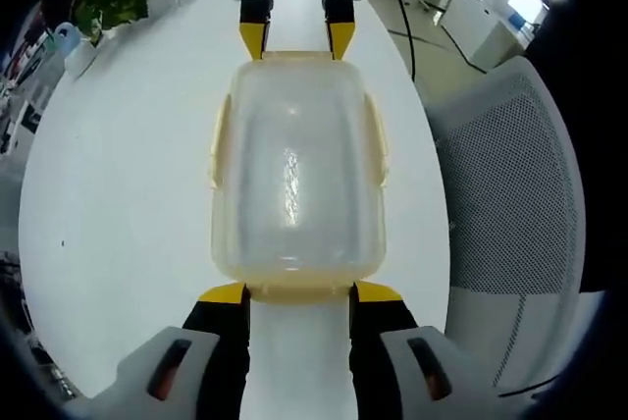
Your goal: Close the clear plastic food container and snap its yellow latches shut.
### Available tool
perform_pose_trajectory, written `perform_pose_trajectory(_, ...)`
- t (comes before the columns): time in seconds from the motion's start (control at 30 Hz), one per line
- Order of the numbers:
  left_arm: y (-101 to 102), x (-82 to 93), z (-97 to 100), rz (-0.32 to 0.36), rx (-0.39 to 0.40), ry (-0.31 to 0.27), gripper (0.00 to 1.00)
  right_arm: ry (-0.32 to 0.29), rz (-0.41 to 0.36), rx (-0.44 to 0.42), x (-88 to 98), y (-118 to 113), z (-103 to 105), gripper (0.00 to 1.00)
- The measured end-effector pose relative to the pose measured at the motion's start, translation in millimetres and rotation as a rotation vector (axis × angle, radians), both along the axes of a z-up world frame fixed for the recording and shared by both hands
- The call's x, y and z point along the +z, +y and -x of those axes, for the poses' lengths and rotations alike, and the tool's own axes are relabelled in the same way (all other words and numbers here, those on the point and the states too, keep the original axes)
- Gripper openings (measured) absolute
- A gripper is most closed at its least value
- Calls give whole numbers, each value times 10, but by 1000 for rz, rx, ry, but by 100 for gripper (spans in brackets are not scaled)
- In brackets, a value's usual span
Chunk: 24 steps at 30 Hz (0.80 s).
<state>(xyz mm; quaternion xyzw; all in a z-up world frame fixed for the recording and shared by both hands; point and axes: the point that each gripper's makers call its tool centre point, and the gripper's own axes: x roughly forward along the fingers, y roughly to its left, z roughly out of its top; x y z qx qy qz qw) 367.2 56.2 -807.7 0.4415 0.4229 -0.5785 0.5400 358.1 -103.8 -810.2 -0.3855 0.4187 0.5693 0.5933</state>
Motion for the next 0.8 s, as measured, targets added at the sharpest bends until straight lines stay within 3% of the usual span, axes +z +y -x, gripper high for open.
perform_pose_trajectory(0.47, 20, -2, -29, -2, -38, -53, 40, 2, -18, 19, 35, -14, 3, 41)
perform_pose_trajectory(0.63, 17, 7, -23, 7, -29, -50, 42, -28, -44, 16, 73, 3, -28, 58)
perform_pose_trajectory(0.8, 47, 1, -34, 1, -22, -51, 45, -30, -32, 15, 70, -8, -11, 52)
